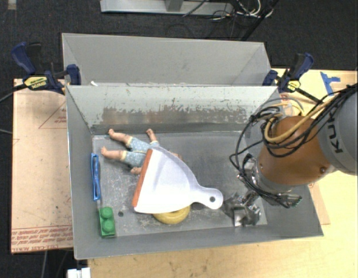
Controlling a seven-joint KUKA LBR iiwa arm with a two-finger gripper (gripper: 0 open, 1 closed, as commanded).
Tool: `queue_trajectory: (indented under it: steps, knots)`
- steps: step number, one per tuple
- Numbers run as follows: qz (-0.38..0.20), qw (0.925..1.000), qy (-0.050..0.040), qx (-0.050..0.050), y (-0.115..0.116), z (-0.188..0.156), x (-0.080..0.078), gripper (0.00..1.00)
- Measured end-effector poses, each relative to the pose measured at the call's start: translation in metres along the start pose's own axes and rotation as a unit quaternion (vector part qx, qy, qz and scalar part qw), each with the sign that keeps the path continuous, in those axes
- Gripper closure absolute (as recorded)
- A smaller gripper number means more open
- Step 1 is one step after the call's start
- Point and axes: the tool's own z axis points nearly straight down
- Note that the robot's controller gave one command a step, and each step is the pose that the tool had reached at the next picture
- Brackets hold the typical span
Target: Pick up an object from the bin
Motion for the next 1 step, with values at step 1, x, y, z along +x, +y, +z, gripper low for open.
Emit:
queue_trajectory:
  steps: [1]
  knots:
    - [0.000,1.0000,0.0001,0.000,0.0000,0.0000,0.0000,1.00]
